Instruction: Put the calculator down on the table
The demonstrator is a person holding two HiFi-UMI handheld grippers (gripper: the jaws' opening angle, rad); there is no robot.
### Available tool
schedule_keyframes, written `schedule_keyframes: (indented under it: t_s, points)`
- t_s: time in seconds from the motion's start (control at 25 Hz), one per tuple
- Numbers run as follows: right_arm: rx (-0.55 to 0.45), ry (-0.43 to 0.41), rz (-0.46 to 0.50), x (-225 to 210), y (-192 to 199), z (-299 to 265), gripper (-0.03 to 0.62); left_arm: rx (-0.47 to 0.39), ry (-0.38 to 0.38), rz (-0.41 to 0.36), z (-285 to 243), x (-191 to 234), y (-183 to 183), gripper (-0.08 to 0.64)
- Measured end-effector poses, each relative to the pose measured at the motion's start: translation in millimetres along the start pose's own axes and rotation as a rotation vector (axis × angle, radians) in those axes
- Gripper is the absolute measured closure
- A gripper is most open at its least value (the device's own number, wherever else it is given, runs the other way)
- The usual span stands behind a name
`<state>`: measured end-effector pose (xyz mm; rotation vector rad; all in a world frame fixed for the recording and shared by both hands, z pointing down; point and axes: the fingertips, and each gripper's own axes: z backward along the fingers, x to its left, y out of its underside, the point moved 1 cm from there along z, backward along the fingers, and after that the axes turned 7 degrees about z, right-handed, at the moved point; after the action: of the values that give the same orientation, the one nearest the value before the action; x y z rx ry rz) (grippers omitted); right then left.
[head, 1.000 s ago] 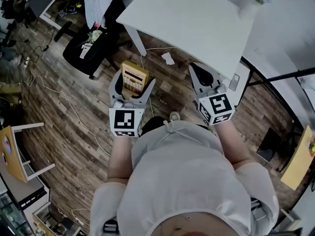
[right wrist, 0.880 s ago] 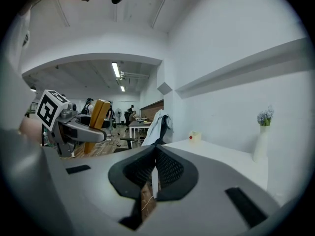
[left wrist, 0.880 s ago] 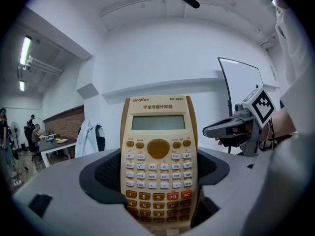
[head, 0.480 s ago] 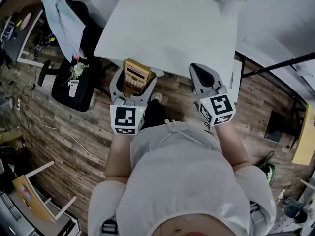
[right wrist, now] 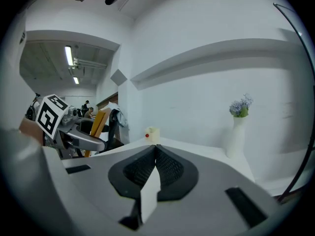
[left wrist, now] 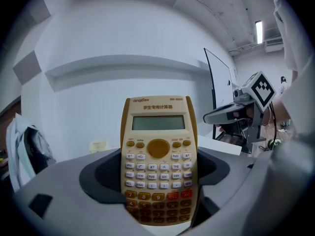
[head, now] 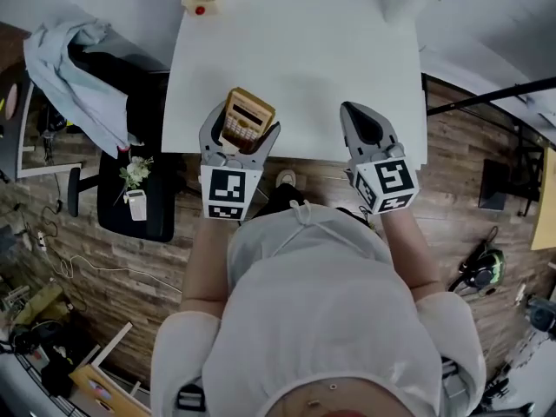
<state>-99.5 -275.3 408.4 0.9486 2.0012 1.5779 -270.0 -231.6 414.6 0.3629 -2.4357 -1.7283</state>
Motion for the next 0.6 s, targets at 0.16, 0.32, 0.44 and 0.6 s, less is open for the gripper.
schedule_keyframes:
  t_s: [0.16,0.32,0.44,0.6]
  points:
    - [0.049,0.049,-0.025,-7,14,-31,0.588,0.098,0.076,0.01,-43,23,28,0.147]
    - [0.097,0.054,-0.043,-12,33,-60,0.588,0.197,0.127,0.015,-84,41,62,0.149]
    - [0.131,0.052,-0.043,-14,44,-80,0.588,0.258,0.149,0.03,-110,55,83,0.147]
    - [0.161,0.044,-0.05,-18,57,-103,0.588,0.333,0.183,0.045,-140,63,108,0.147]
